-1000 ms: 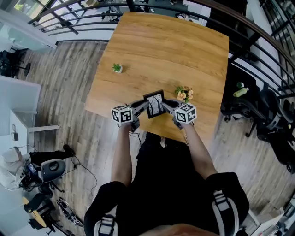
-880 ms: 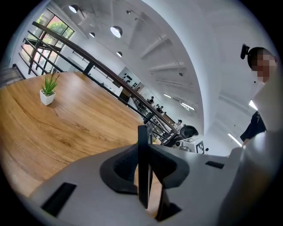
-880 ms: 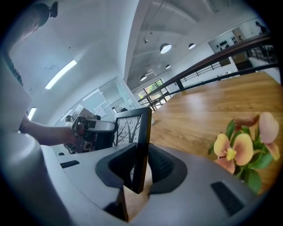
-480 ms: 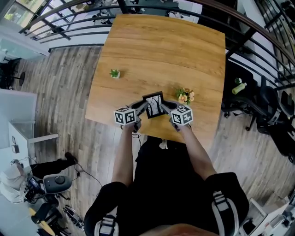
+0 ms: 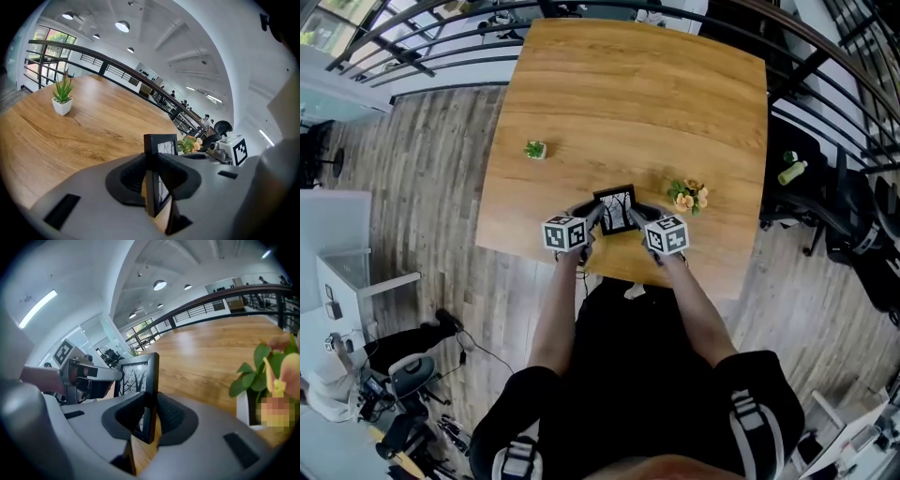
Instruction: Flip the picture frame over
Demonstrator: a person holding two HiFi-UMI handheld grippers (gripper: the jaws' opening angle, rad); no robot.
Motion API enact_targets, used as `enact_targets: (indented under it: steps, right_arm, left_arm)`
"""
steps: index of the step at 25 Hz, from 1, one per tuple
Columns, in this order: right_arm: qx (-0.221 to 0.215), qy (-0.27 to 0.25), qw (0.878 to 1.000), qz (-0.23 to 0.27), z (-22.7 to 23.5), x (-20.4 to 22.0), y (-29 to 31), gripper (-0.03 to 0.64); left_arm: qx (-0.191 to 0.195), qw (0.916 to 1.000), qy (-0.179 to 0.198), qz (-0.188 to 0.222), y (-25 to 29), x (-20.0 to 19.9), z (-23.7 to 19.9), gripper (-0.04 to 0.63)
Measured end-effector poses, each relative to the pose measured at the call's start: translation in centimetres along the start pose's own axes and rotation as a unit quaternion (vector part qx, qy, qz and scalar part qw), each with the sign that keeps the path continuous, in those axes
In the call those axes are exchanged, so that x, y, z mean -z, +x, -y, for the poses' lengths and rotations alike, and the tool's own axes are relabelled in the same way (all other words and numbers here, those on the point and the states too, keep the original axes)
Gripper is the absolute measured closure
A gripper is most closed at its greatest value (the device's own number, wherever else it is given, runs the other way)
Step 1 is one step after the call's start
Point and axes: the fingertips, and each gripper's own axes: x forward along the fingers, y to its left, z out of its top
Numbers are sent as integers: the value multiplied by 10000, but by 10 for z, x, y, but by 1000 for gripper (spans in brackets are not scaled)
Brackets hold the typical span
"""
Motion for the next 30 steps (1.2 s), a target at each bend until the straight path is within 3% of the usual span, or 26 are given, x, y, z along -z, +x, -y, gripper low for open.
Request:
enact_targets:
  steps: [19,30]
  right_arm:
    - [690,-40,9976,52,6,11,52,526]
    - [1026,272,9942,148,20,16,61,526]
  left_arm:
    - [-232,9965,721,-365,22,6,-58,489]
    - [-332,9919,1101,-539,46,6,-71,471]
